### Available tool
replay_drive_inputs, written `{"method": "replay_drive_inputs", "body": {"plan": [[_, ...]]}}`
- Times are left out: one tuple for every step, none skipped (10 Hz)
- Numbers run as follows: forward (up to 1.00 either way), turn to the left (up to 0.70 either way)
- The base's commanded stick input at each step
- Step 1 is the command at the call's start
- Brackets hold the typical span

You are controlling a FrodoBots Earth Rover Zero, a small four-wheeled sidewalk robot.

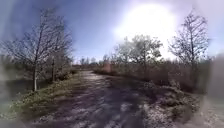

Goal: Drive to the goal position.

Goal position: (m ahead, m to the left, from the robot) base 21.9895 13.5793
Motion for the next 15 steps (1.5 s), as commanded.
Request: {"method": "replay_drive_inputs", "body": {"plan": [[0.7,0.02],[0.7,0.02],[0.7,0.02],[0.7,0.03],[0.7,0.04],[0.7,0.05],[0.7,0.08],[0.7,0.06],[0.7,0.02],[0.7,0.02],[0.7,0.06],[0.7,0.1],[0.7,0.08],[0.7,0.03],[0.7,0.06]]}}
